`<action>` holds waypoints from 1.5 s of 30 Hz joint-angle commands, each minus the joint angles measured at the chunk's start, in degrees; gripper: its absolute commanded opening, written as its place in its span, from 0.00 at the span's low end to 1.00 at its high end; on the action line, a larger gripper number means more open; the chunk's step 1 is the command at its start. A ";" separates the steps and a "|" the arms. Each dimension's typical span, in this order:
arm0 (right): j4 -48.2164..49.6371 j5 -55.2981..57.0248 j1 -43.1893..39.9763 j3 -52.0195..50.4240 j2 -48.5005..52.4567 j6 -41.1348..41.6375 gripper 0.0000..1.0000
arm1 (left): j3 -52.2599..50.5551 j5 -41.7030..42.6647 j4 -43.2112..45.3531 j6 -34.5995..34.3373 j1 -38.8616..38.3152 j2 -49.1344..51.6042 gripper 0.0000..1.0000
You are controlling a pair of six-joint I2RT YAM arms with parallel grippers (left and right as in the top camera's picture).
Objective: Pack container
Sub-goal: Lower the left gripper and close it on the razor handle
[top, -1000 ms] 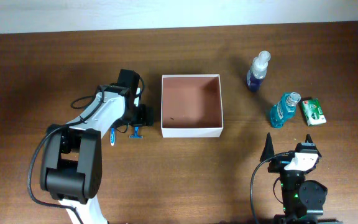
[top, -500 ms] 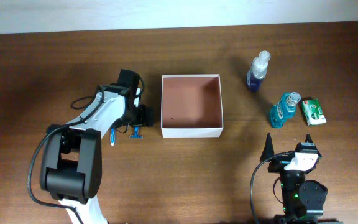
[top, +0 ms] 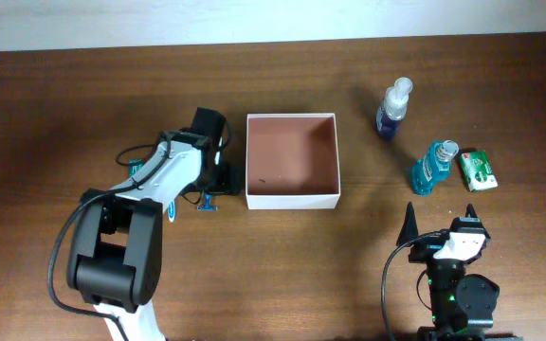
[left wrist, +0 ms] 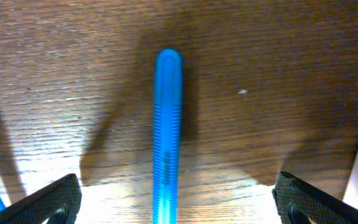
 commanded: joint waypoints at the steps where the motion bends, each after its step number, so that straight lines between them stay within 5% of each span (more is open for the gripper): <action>1: -0.44 0.50 -0.39 -0.26 -0.33 0.07 0.98 | 0.87 -1.66 0.13 -1.05 -0.20 1.14 0.99; 45: -0.44 0.50 -0.39 -0.26 -0.33 0.07 0.98 | -0.42 0.59 2.67 -0.98 0.72 1.16 0.99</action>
